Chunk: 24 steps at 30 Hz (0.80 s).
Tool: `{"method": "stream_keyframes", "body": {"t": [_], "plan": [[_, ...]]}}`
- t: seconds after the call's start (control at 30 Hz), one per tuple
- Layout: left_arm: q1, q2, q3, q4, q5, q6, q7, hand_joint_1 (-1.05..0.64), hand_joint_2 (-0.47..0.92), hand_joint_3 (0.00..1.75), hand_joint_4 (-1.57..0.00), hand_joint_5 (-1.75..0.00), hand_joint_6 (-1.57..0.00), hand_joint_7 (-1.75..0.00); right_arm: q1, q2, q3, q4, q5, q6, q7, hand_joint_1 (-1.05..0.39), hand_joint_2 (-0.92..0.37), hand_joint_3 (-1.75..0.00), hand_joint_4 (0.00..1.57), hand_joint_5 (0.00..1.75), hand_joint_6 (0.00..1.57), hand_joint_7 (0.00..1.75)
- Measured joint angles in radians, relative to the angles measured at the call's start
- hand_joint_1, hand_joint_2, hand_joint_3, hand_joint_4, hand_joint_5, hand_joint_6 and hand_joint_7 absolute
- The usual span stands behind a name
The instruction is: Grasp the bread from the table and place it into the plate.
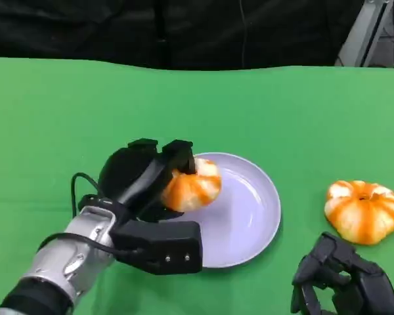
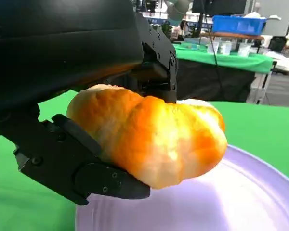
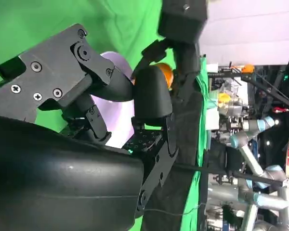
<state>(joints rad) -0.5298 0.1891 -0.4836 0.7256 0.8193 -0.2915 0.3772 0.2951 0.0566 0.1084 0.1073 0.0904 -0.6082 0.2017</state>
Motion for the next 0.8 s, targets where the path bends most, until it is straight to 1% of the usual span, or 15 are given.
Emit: {"method": "stream_keyframes", "body": {"t": [0.13,0.17,0.23,0.27,0.3,0.33,0.37,0.4,0.47,0.5,0.57,0.67,0.7,0.77,0.8], "plan": [[-0.027,-0.01,-0.022,0.061,-0.001,-0.026,0.02,-0.06,0.92,0.23,-0.53,-1.75,-0.5,-1.68,0.0,0.0,0.0,0.0,0.001,0.0,-0.001,-0.17,-0.55,-1.2,0.82,1.75,0.75,1.55],[-0.034,-0.01,-0.023,0.073,-0.004,-0.042,0.021,-0.07,0.92,0.27,-0.54,-1.64,-0.58,-1.48,0.0,0.0,0.0,0.0,0.001,0.0,-0.001,-0.17,-0.55,-1.2,0.82,1.75,0.75,1.55],[-0.043,-0.01,-0.023,0.098,-0.021,-0.084,0.021,-0.14,0.92,0.3,-0.62,-1.24,-0.76,-0.9,0.0,0.0,0.0,0.0,0.001,0.0,-0.001,-0.17,-0.55,-1.19,0.82,1.75,0.75,1.55],[-0.046,-0.011,-0.023,0.11,-0.034,-0.106,0.018,-0.16,0.92,0.31,-0.64,-1.14,-0.81,-0.75,0.0,0.0,0.001,0.0,0.001,0.0,-0.002,-0.17,-0.56,-1.19,0.82,1.75,0.75,1.55],[-0.048,-0.011,-0.023,0.122,-0.044,-0.125,0.014,-0.41,0.92,0.35,-0.53,-0.66,-0.72,-0.38,0.0,0.001,0.001,0.0,0.001,0.001,-0.003,-0.17,-0.56,-1.19,0.82,1.75,0.75,1.55],[-0.049,-0.01,-0.024,0.127,-0.05,-0.137,-0.005,-0.52,0.92,0.37,-0.51,-0.39,-0.69,-0.21,0.0,0.001,0.001,0.0,0.0,0.001,-0.004,-0.17,-0.56,-1.19,0.82,1.75,0.75,1.55],[-0.052,-0.007,-0.026,0.131,-0.056,-0.147,-0.034,-0.59,0.92,0.39,-0.5,-0.23,-0.67,-0.1,0.0,0.002,0.001,0.0,0.0,0.001,-0.004,-0.17,-0.56,-1.18,0.82,1.75,0.75,1.55],[-0.055,-0.004,-0.029,0.132,-0.06,-0.153,-0.062,-0.65,0.92,0.41,-0.43,-0.15,-0.62,-0.06,0.0,0.002,0.002,0.0,0.0,0.001,-0.004,-0.17,-0.56,-1.18,0.82,1.75,0.75,1.55],[-0.058,0.003,-0.034,0.131,-0.068,-0.159,-0.107,-0.85,0.92,0.55,-0.14,-0.03,-0.43,-0.01,0.0,0.002,0.004,0.0,0.0,0.001,-0.004,-0.17,-0.57,-1.18,0.82,1.75,0.75,1.55],[-0.058,0.006,-0.034,0.129,-0.072,-0.16,-0.133,-0.88,0.92,0.58,-0.09,-0.02,-0.39,-0.01,0.0,0.002,0.004,0.0,0.0,0.001,-0.004,-0.17,-0.57,-1.17,0.82,1.75,0.75,1.55],[-0.058,0.013,-0.035,0.118,-0.08,-0.159,-0.182,-0.91,0.92,0.6,-0.05,0.0,-0.36,0.0,0.0,0.002,0.004,0.0,0.0,0.0,-0.005,-0.18,-0.57,-1.17,0.82,1.75,0.75,1.55],[-0.058,0.016,-0.034,0.101,-0.083,-0.157,-0.211,-0.92,0.92,0.61,-0.04,0.0,-0.35,0.0,0.0,0.002,0.004,0.0,-0.001,0.0,-0.007,-0.18,-0.57,-1.17,0.82,1.75,0.75,1.55],[-0.058,0.016,-0.034,0.097,-0.084,-0.156,-0.211,-0.99,0.92,0.7,-0.01,0.0,-0.2,0.0,0.0,0.002,0.004,0.0,-0.001,0.0,-0.007,-0.17,-0.58,-1.17,0.83,1.75,0.75,1.56],[-0.057,0.018,-0.034,0.077,-0.091,-0.148,-0.241,-1.04,0.92,0.77,0.0,0.0,-0.1,0.0,-0.001,0.002,0.004,0.0,-0.001,0.0,-0.007,-0.16,-0.58,-1.17,0.83,1.75,0.75,1.56],[-0.056,0.019,-0.034,0.067,-0.097,-0.145,-0.261,-1.04,0.92,0.78,0.0,0.0,-0.08,0.0,-0.002,0.002,0.004,0.0,-0.001,0.0,-0.007,-0.16,-0.57,-1.17,0.83,1.75,0.75,1.55]]}}
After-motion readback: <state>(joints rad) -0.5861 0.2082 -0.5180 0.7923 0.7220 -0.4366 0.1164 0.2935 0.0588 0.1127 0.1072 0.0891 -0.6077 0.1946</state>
